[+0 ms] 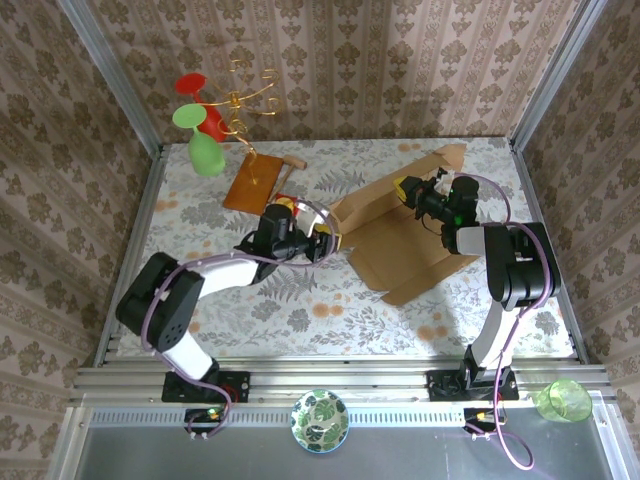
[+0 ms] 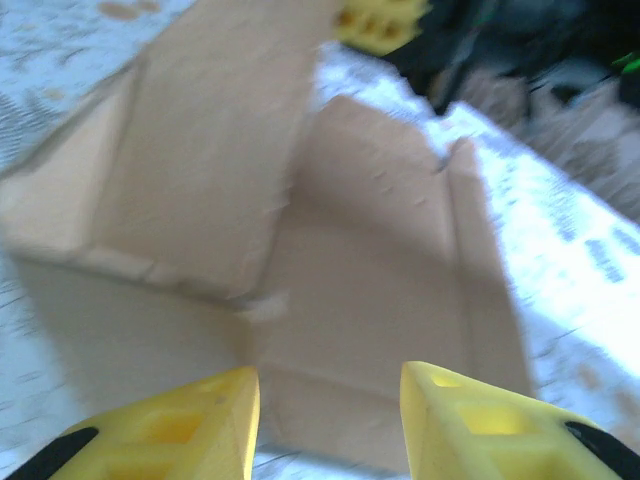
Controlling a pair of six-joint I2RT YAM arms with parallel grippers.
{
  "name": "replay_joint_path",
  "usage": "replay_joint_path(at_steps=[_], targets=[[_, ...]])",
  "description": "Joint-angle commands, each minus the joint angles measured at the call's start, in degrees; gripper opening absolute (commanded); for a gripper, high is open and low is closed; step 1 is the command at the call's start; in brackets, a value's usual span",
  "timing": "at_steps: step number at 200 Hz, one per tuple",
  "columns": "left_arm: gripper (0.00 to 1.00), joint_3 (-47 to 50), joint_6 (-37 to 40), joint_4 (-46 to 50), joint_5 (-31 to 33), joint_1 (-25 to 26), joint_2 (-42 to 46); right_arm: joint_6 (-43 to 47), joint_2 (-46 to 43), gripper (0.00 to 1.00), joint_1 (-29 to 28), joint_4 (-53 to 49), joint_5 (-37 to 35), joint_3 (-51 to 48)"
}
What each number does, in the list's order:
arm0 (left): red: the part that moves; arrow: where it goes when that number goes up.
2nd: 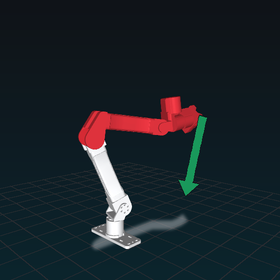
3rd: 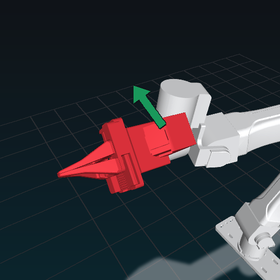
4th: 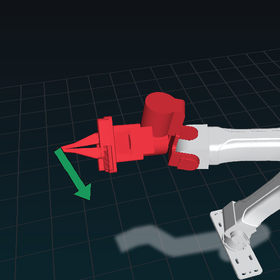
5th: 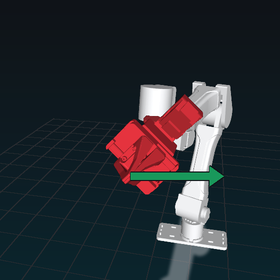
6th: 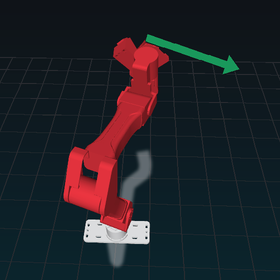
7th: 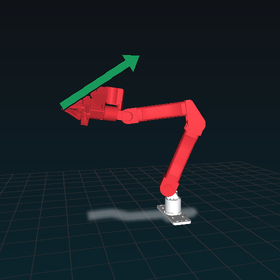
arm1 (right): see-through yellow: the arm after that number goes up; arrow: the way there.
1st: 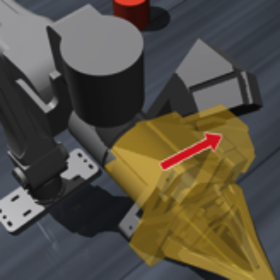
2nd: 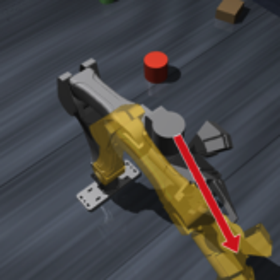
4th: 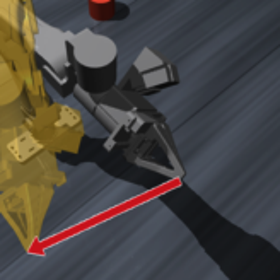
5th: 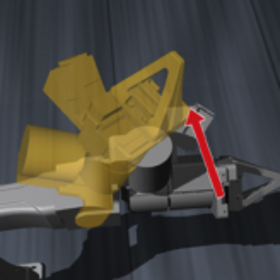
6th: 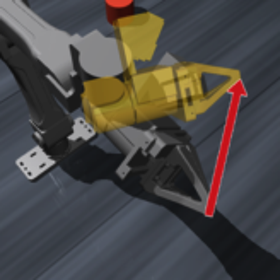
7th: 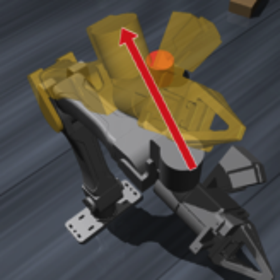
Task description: Fold the paper box
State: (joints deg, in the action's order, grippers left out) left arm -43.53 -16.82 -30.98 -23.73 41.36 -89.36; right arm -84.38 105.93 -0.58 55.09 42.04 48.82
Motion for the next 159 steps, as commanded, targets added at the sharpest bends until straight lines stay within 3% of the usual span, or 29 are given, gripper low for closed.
replay_joint_path(at_steps=[1, 36, 65, 87, 129, 159], targets=[[0.41, -0.6, -10.9, -7.6, 2.5, 7.1, 1.4, -0.3, 0.4, 0.00, -0.3, -3.9, -1.2, 0.6], [0.41, -4.5, -15.2, -15.8, 3.9, 10.6, -7.7, -0.3, 0.3, 0.00, -0.4, -4.4, -1.4, 0.9], [0.42, -6.6, -13.7, -18.4, 13.7, 10.3, -14.7, -0.2, 0.2, 0.00, -0.4, -4.2, -1.3, 0.4], [0.42, -8.3, -14.3, -15.2, 20.0, 8.9, -17.8, 0.0, -0.2, 0.00, -0.3, -4.6, -1.3, 0.1], [0.43, -3.4, -14.1, -9.5, 29.9, 7.6, -14.0, 0.3, -0.4, 0.00, -0.3, -5.8, -1.4, 0.3], [0.44, 0.7, -15.9, -7.6, 30.9, 5.2, -11.6, 0.4, -0.5, 0.00, -0.3, -6.6, -1.8, 0.7]])
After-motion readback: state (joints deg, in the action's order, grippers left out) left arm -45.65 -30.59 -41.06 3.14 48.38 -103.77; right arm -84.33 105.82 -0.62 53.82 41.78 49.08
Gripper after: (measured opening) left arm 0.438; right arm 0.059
